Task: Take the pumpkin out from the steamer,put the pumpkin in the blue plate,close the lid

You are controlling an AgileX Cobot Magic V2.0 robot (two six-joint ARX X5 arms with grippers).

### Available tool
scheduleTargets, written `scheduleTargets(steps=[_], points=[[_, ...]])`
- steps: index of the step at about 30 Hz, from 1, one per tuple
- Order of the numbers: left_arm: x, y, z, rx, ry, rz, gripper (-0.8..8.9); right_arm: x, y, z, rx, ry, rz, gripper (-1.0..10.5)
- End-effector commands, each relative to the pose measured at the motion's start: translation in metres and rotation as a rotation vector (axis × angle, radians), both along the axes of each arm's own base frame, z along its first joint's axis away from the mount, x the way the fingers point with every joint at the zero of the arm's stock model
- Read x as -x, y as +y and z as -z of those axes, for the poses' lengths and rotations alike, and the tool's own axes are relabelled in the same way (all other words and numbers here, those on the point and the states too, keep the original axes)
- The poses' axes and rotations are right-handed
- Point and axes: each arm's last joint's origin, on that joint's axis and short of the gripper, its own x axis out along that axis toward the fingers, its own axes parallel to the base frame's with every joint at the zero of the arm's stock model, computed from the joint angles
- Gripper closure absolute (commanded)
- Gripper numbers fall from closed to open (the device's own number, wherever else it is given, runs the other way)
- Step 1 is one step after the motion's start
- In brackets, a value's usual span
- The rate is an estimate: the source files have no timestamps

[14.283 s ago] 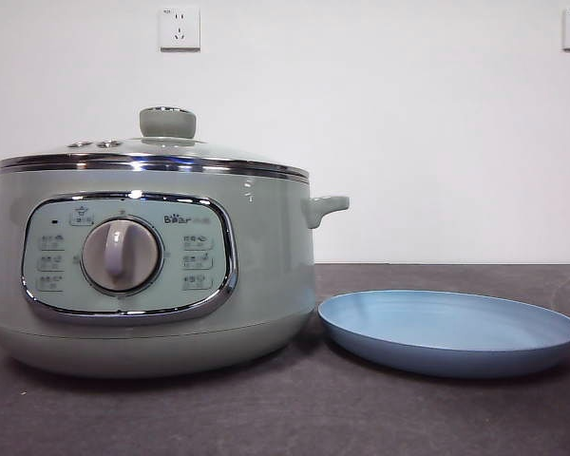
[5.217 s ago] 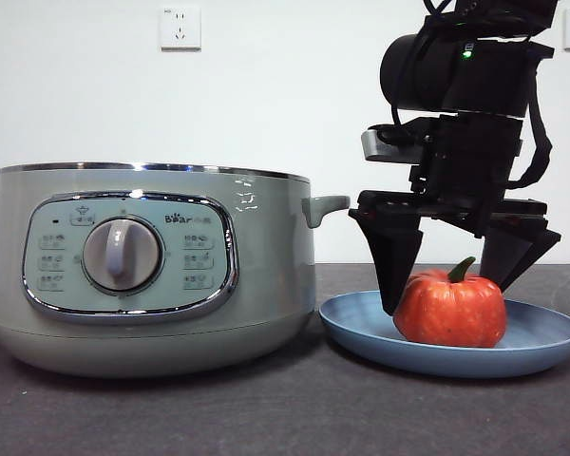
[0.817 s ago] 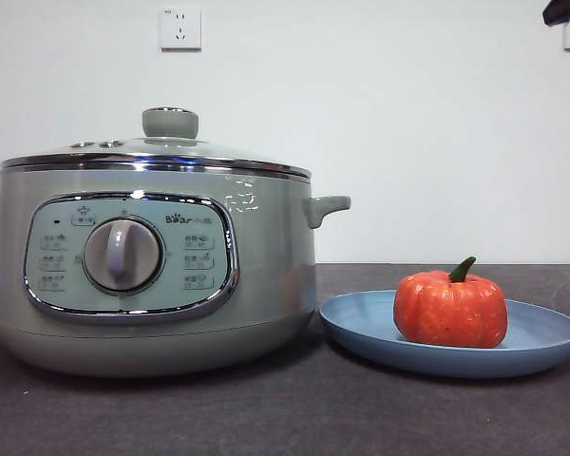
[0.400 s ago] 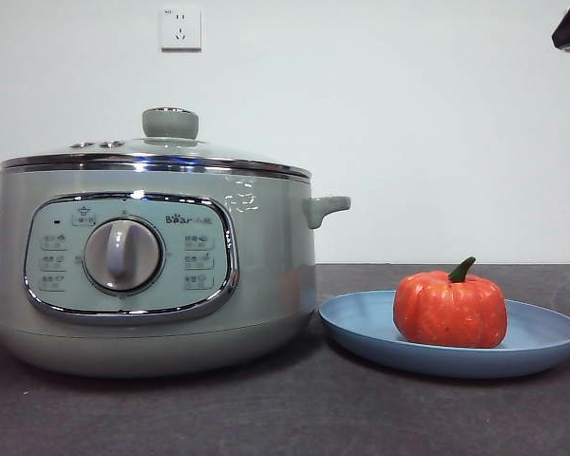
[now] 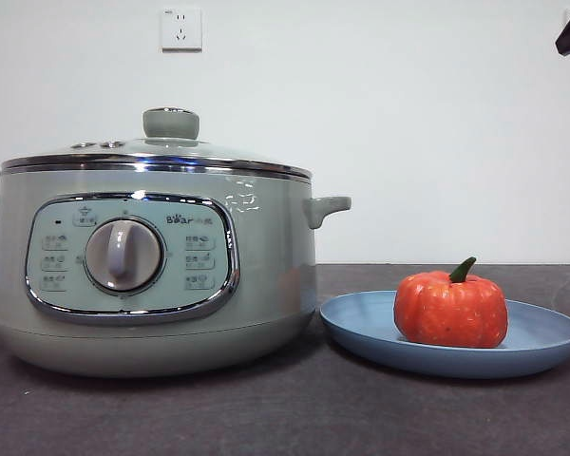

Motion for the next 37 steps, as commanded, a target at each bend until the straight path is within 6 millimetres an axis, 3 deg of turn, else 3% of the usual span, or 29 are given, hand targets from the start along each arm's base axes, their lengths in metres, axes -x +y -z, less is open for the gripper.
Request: scheduleTargets(steps=[1, 5, 12, 19, 24, 37], points=[[-0.001, 0.002, 0.008, -0.024, -0.071, -0.062, 8.16, 0.000, 0.000, 0.002, -0.007, 0.005, 0.003, 9.6], [-0.012, 0.005, 0.031, -0.031, -0.109, -0.146, 8.16, 0.000, 0.000, 0.002, -0.007, 0.005, 0.003, 9.6], [-0.046, 0.008, 0.099, -0.020, -0.021, -0.211, 8.16, 0.000, 0.000, 0.002, -0.007, 0.005, 0.003, 9.6], [-0.057, 0.009, 0.145, 0.020, 0.082, -0.226, 8.15, 0.000, 0.000, 0.002, -0.007, 0.005, 0.003, 9.6], [-0.059, 0.009, 0.160, 0.030, 0.120, -0.227, 8.16, 0.000, 0.000, 0.002, -0.007, 0.006, 0.003, 9.6], [-0.059, 0.009, 0.163, 0.035, 0.142, -0.229, 8.16, 0.000, 0.000, 0.002, -0.007, 0.006, 0.003, 9.6]])
